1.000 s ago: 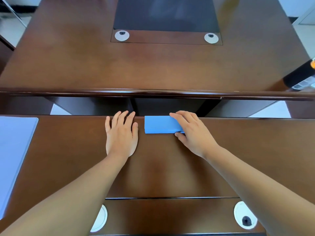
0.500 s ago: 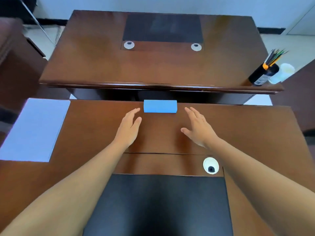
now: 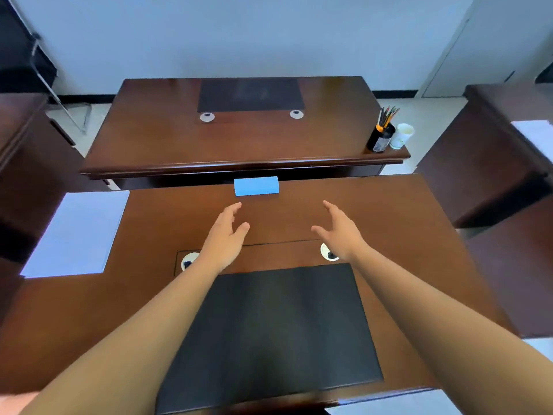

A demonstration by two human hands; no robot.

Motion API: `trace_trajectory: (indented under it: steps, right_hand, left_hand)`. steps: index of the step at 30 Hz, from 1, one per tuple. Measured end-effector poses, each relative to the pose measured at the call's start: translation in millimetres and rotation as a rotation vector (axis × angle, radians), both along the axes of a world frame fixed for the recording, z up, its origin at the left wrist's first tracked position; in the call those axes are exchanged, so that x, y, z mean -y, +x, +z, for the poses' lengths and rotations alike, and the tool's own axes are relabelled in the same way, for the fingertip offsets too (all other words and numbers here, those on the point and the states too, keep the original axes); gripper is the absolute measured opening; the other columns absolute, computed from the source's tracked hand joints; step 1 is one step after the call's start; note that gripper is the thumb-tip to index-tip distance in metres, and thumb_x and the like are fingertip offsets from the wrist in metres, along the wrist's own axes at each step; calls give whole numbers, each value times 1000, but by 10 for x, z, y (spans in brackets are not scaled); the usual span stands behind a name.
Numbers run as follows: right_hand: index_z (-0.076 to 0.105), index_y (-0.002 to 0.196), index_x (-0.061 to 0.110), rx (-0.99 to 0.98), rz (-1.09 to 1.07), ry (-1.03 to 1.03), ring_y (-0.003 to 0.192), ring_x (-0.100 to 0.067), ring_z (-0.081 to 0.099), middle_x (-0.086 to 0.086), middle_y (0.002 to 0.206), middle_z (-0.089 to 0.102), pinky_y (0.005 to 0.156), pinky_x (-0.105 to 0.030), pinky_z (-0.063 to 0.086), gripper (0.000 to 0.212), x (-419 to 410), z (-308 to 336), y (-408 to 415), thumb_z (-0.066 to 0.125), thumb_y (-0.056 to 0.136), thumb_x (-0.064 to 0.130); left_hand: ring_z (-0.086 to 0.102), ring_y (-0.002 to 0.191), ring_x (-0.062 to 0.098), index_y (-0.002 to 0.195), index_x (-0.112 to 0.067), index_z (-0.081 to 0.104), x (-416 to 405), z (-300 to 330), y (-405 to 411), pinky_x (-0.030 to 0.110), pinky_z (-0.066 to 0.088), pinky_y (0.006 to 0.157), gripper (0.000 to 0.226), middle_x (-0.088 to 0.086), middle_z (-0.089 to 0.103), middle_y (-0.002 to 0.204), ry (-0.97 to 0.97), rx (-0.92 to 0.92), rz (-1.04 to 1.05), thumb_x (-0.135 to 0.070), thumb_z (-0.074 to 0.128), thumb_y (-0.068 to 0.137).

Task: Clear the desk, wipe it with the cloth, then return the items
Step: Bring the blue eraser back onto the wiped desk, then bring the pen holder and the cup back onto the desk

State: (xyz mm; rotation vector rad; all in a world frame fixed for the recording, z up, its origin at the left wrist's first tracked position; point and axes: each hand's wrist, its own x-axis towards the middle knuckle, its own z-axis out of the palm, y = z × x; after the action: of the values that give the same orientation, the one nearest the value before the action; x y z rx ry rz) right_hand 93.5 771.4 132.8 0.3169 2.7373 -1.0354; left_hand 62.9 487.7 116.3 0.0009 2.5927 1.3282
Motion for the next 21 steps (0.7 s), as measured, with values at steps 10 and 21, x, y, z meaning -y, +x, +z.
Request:
trace_trajectory:
  steps: [10, 21]
  right_hand:
    - [24, 167, 22, -118, -110, -25, 152, -27, 41, -7, 167, 41, 121, -41, 37, 81, -505, 539, 1072, 68, 101, 36]
    - [28, 166, 25, -197, -130, -55, 150, -26, 45, -3, 167, 41, 121, -42, 40, 76, -1779, 840, 1662, 69, 102, 35]
  left_hand:
    - [42, 150, 21, 158, -37, 33, -613, 579, 790, 41, 39, 118, 57, -5, 36, 167, 1, -50, -162, -30, 57, 107]
    - [43, 149, 19, 157, -36, 34, -2030, 926, 1206, 39, 39, 117, 55, -5, 39, 165, 1, -126, -215, -29, 57, 107]
